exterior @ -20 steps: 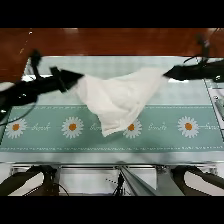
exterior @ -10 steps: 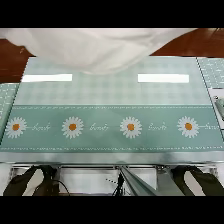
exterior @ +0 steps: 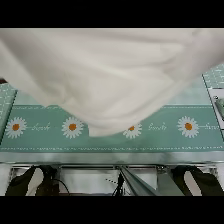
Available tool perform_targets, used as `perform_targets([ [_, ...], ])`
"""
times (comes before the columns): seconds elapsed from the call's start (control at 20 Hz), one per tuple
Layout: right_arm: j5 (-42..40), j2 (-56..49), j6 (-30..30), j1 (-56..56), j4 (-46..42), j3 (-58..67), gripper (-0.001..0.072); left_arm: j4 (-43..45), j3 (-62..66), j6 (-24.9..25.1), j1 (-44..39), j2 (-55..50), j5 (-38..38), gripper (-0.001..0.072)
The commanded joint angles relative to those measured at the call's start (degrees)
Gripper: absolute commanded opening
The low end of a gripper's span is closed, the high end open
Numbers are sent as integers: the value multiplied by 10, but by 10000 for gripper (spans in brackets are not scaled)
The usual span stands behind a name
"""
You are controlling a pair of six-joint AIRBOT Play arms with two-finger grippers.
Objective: Fold the shirts.
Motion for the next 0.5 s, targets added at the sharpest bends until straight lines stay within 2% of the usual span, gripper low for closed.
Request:
perform_targets([
  [0.0, 154, -4, 8, 0, -25, 0, 36, 98, -3, -54, -22, -1, -70, 28],
  [0.15, 287, -51, 26, 0, -7, -5, 35, 153, -64, -63, -56, -5, -100, 28],
  [0.3, 276, -97, 34, 1, 9, -50, 35, 178, -193, -68, -105, -17, -73, 29],
  [0.45, 216, -159, 30, 53, 0, -138, 36, 177, -309, -68, -149, -51, 62, 29],
])
